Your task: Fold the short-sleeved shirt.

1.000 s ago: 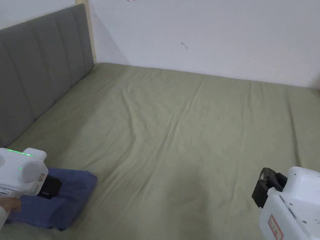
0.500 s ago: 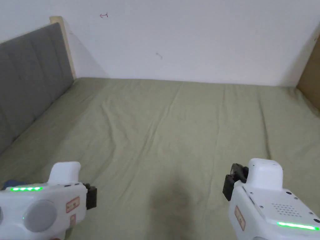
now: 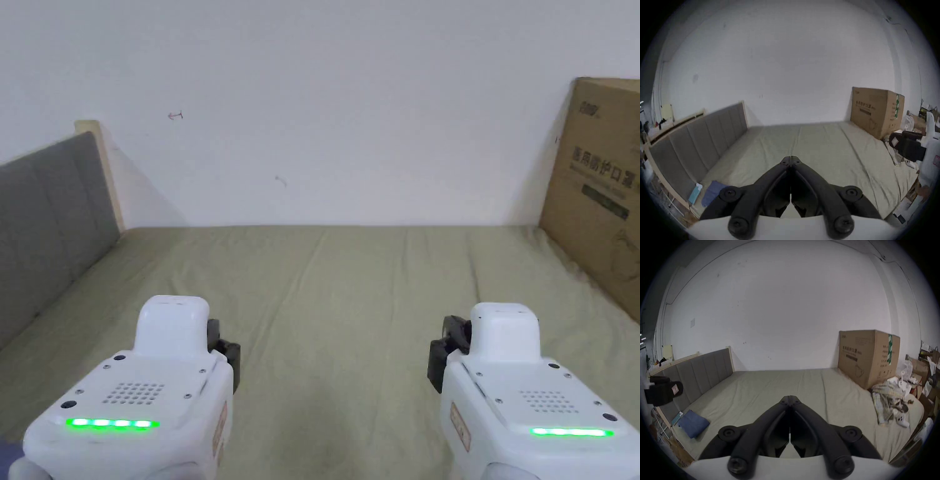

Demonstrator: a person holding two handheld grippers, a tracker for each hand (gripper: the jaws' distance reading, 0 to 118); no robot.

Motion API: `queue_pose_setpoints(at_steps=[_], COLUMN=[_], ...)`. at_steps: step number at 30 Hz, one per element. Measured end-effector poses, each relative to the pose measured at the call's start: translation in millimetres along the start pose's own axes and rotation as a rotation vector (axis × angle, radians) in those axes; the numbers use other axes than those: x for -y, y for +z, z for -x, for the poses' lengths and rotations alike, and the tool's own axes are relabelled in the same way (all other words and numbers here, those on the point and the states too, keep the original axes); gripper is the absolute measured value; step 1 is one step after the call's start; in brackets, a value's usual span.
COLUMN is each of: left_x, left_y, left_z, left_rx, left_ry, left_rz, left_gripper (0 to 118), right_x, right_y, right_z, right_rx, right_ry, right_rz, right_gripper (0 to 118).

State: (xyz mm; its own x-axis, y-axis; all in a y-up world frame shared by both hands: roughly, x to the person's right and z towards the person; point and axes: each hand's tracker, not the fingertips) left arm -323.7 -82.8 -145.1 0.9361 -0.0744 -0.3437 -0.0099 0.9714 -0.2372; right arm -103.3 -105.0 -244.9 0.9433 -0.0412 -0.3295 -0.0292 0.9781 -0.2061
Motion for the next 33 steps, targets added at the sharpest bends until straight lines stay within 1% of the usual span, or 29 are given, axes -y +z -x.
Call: queue_pose_setpoints(at_steps=[4, 6, 8, 10, 13, 15, 16, 17, 18, 19, 20, 21, 22, 24, 27, 33], left_x=[-21, -27, -32, -33, -29, -26, -26, -26, -25, -26, -26, -25, -22, -21, -22, -24], left_y=[7, 9, 9, 8, 9, 9, 10, 11, 12, 11, 11, 11, 14, 17, 11, 12], left_z=[-16, -22, -27, -30, -33, -33, -33, -32, -29, -26, -25, -24, -22, -22, -21, -20], left_rx=[-0.005, -0.018, -0.019, -0.023, -0.035, -0.065, -0.063, -0.059, -0.046, -0.017, -0.010, -0.009, 0.000, 0.001, -0.012, 0.013], left_ry=[-0.052, -0.062, -0.068, -0.066, -0.060, -0.053, -0.051, -0.040, -0.024, -0.013, -0.002, 0.013, 0.035, 0.044, 0.049, 0.107], left_rz=[-0.081, -0.125, -0.127, -0.133, -0.140, -0.149, -0.146, -0.142, -0.140, -0.127, -0.110, -0.107, -0.125, -0.142, -0.113, -0.068], left_gripper=[0, 0, 0, 0, 0, 1, 8, 20, 41, 77, 98, 106, 107, 107, 109, 109], right_x=[-21, -26, -27, -26, -26, -28, -28, -28, -28, -28, -28, -28, -28, -25, -25, -24], right_y=[6, 8, 10, 13, 16, 17, 17, 17, 17, 17, 17, 17, 17, 17, 16, 19], right_z=[-4, -4, -1, 1, 0, 0, 0, -1, -1, -1, 0, 0, 1, 3, 7, 10], right_rx=[0.036, 0.042, 0.056, 0.047, 0.038, 0.035, 0.037, 0.043, 0.049, 0.047, 0.046, 0.045, 0.044, 0.043, 0.048, 0.024], right_ry=[0.024, 0.047, 0.091, 0.112, 0.093, 0.075, 0.072, 0.070, 0.067, 0.061, 0.055, 0.051, 0.050, 0.055, 0.061, 0.066], right_rz=[-0.089, -0.099, -0.104, -0.113, -0.116, -0.120, -0.125, -0.130, -0.133, -0.134, -0.131, -0.130, -0.129, -0.133, -0.134, -0.150], right_gripper=[0, 0, 0, 2, 4, 7, 15, 24, 32, 43, 58, 74, 79, 80, 91, 93])
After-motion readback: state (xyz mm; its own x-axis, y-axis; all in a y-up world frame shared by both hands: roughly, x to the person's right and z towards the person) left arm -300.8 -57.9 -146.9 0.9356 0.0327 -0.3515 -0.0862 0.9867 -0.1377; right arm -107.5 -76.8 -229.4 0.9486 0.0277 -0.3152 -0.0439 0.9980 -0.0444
